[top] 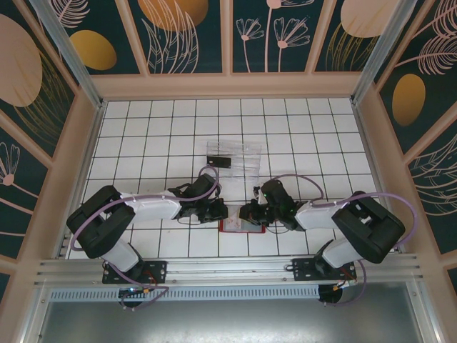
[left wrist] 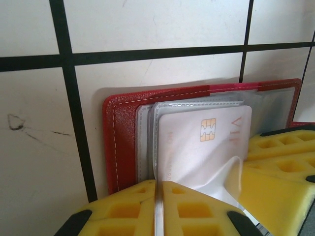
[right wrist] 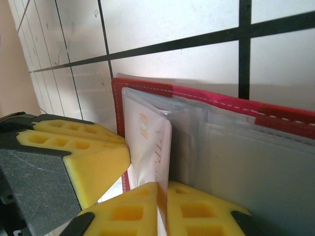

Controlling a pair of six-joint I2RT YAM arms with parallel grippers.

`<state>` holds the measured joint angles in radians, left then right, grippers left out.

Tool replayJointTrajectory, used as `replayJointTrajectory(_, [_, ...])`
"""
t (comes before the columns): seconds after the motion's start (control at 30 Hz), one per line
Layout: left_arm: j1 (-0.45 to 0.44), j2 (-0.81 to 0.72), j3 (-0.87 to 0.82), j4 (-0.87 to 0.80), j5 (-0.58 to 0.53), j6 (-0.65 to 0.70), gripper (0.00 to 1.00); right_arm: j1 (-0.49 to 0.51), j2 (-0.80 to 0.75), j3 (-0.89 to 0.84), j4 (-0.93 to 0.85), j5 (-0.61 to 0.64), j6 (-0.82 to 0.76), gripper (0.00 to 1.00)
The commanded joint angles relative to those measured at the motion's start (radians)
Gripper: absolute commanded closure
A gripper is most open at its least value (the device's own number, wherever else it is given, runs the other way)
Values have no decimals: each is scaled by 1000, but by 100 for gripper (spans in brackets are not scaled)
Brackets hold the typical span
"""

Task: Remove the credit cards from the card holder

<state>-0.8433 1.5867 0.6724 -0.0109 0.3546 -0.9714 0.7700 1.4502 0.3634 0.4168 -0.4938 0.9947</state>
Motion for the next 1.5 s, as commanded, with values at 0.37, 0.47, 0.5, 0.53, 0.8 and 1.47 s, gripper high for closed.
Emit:
replayJointTrajectory(0.37, [-10, 24, -3, -126, -36, 35, 89, -31, -116, -19, -127, 10, -68, 92])
replayJointTrajectory(0.47, [-10, 24, 4, -145, -47, 43, 89, -42, -135, -23, -158, 14, -81, 92])
replayJointTrajectory(0.5, [-9, 24, 3, -149, -49, 44, 89, -44, -142, -22, -166, 17, -84, 93])
replayJointTrajectory(0.53, [-10, 23, 5, -153, -51, 46, 89, -47, -151, -23, -177, 20, -88, 93])
replayJointTrajectory(0.8, [-10, 33, 17, -165, -52, 56, 89, -68, -251, -23, -305, 51, -118, 92])
replayJointTrajectory(1.47, [-10, -37, 138, -280, -121, 95, 85, -148, -418, 273, -761, 287, -544, 100])
